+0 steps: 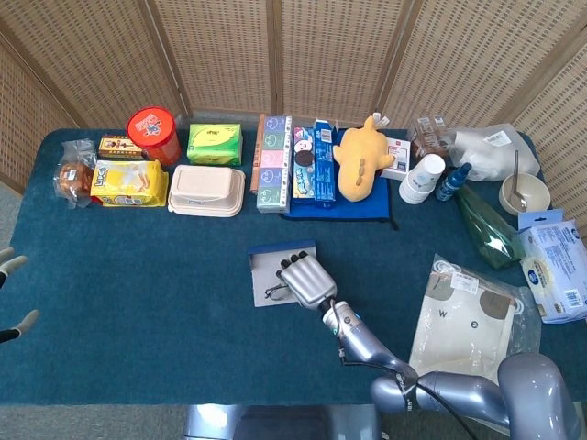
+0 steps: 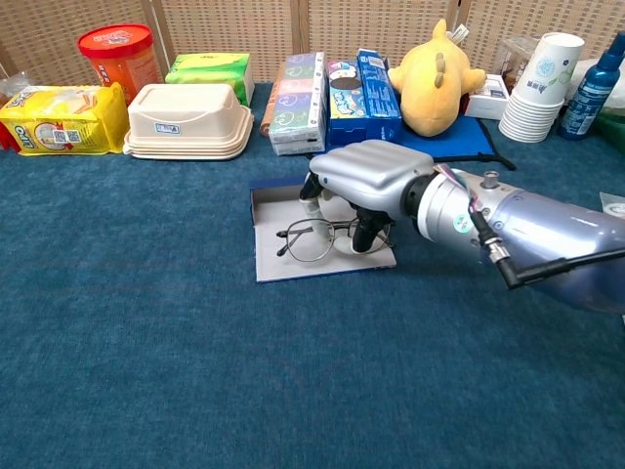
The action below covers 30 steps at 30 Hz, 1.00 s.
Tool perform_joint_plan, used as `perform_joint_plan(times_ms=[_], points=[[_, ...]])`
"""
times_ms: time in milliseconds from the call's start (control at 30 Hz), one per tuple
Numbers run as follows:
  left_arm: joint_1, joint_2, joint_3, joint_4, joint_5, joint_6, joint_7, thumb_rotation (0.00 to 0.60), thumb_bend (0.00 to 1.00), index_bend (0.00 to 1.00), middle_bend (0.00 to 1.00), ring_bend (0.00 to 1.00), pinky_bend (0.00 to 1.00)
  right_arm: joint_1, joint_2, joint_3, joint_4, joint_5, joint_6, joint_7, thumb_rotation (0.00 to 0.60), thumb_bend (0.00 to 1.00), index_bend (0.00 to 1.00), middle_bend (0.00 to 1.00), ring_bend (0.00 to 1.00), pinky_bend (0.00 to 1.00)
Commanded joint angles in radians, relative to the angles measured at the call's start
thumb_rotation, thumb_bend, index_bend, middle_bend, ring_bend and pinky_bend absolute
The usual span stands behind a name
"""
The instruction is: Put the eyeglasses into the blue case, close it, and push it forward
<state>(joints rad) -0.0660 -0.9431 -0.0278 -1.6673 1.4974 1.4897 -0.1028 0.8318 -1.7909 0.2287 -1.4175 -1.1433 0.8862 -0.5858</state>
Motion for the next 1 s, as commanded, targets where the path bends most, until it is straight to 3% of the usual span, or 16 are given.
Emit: perform_joint_plan(times_ms=[33, 533, 1000], points=[[0.001, 0.002, 0.0, -0.001, -0.001, 0.001, 0.0, 0.542, 0.21, 0.17, 0.12, 0.07, 0.07, 0.012, -0.009, 0.0, 0.019, -0.005, -0.003, 0.009, 0.6, 0.33, 0.59, 0.36, 0.3, 0.35], [0.009, 0.007, 0.0, -0.013, -0.001, 0.009, 0.002, 0.541, 0.21, 0.17, 0.12, 0.07, 0.07, 0.061, -0.04, 0.01, 0.102, -0.03, 0.001, 0.055, 0.6, 0.33, 0.57, 0.35, 0.29, 0.35], [0.013, 0.012, 0.002, -0.028, 0.017, 0.021, 0.005, 0.542, 0.21, 0.17, 0.12, 0.07, 0.07, 0.069, -0.039, -0.003, 0.09, -0.045, 0.031, 0.054, 0.6, 0.32, 0.21, 0.25, 0.23, 0.34]])
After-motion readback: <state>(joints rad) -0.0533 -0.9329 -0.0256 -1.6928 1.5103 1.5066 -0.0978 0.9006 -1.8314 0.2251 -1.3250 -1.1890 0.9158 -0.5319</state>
